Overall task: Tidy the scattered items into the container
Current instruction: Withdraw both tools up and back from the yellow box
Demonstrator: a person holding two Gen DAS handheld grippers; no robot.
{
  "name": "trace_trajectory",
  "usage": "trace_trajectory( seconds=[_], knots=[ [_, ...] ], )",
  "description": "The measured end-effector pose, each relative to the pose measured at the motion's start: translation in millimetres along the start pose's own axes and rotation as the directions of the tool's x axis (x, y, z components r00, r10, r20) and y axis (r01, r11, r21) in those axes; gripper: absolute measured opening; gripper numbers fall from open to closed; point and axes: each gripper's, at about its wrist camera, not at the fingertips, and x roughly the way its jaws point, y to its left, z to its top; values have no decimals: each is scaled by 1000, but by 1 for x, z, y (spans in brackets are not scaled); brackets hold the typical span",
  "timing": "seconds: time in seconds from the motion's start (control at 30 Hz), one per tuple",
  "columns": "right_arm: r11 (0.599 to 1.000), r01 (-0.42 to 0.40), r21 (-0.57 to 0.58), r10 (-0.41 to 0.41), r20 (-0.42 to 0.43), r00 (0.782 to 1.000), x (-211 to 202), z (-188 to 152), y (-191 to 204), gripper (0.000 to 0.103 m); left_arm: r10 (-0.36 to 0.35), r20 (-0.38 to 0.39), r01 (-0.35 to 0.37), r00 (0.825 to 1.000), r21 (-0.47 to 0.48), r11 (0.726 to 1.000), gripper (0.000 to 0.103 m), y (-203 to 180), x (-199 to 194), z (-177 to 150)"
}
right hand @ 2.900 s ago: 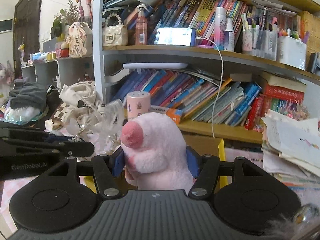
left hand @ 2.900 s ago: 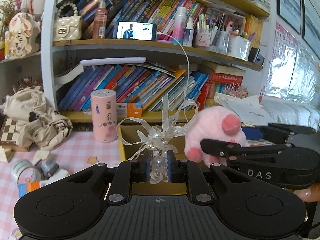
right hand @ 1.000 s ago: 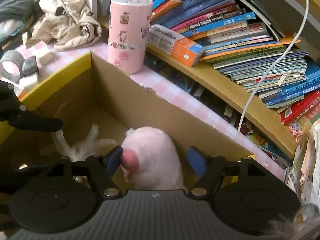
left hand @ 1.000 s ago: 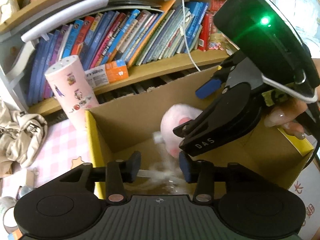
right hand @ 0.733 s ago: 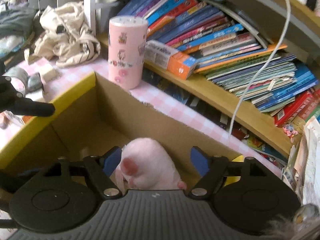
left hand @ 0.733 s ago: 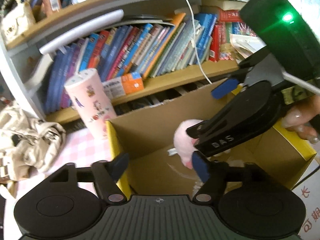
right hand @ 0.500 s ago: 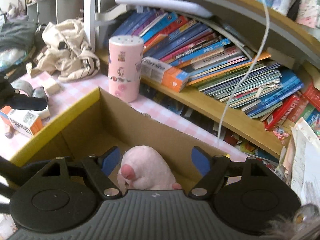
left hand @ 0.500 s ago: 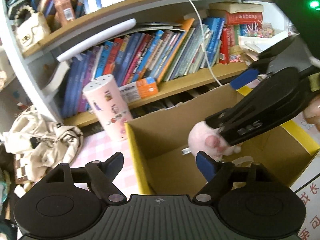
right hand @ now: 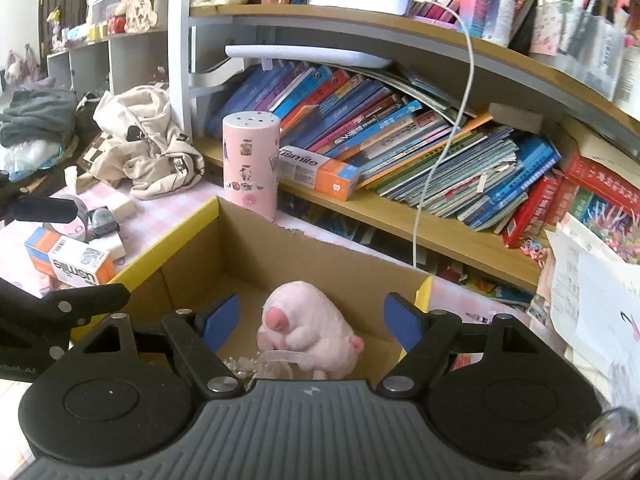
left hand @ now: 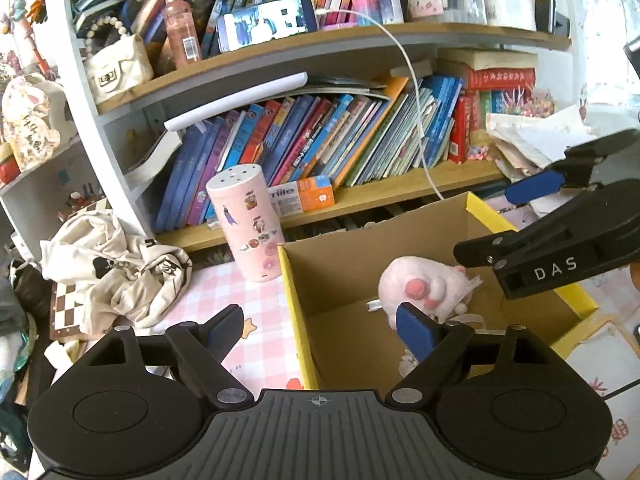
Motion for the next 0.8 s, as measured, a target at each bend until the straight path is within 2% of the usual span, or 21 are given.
trace_trajectory(
  seconds=[0.23,0.43,0.8],
  knots=[
    [998,34,57,-36,40,999,-28,-17,8,79,-22,32,23,999,-38,999,86,-1,-26,-10],
    [990,70,122,-79,77,994,-54,-32,19,81,-38,36,43,999,-135,990,87,11,-42,-25],
    [968,153,198,-168,59,984,-79,-57,60,82,-86,31,90,996,-148,985,87,36,-62,-57]
  ],
)
